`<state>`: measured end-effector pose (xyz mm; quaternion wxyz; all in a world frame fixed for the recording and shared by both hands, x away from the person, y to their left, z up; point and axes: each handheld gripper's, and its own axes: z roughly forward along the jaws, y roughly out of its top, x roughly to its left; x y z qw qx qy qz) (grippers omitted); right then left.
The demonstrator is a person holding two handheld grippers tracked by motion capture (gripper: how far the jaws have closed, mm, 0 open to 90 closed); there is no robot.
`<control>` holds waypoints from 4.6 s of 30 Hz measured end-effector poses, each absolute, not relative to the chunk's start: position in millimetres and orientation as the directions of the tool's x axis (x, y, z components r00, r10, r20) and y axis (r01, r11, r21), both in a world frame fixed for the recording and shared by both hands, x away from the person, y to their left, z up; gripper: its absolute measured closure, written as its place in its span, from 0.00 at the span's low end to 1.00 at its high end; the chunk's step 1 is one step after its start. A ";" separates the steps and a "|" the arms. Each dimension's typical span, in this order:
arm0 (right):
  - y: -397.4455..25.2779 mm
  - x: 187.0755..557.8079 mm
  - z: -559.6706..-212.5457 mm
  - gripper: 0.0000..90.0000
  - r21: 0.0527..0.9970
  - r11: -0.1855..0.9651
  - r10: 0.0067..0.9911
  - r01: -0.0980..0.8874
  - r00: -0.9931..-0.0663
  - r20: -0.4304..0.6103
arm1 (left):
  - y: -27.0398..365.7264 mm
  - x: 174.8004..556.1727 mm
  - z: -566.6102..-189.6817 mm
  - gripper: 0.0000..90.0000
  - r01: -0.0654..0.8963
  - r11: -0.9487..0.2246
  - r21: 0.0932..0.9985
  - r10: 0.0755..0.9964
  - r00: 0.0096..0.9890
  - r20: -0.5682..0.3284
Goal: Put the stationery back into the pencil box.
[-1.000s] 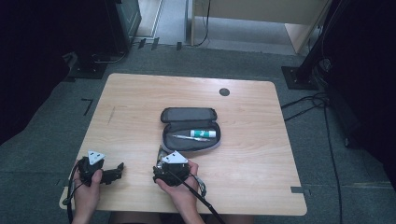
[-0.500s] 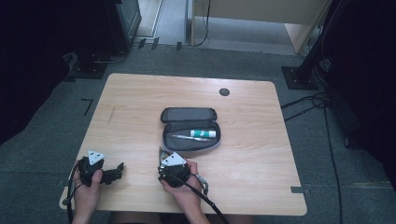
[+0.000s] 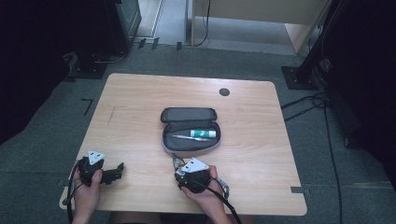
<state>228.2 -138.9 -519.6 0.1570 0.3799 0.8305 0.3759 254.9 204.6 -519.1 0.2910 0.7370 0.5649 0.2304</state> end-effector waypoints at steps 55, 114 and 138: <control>-165.7 226.3 -517.3 0.46 0.766 0.384 0.776 0.515 -0.630 0.034 | 204.6 255.0 -519.1 0.02 0.699 -0.192 0.689 0.967 0.255 0.011; -161.5 351.1 -461.9 0.46 0.679 0.481 0.725 0.555 -0.687 0.048 | 204.6 255.0 -519.2 0.02 0.699 -0.191 0.690 0.967 0.254 0.010; -174.9 351.7 -460.3 0.46 0.687 0.453 0.739 0.568 -0.671 0.068 | 204.6 255.0 -519.1 0.02 0.699 -0.191 0.689 0.967 0.255 0.010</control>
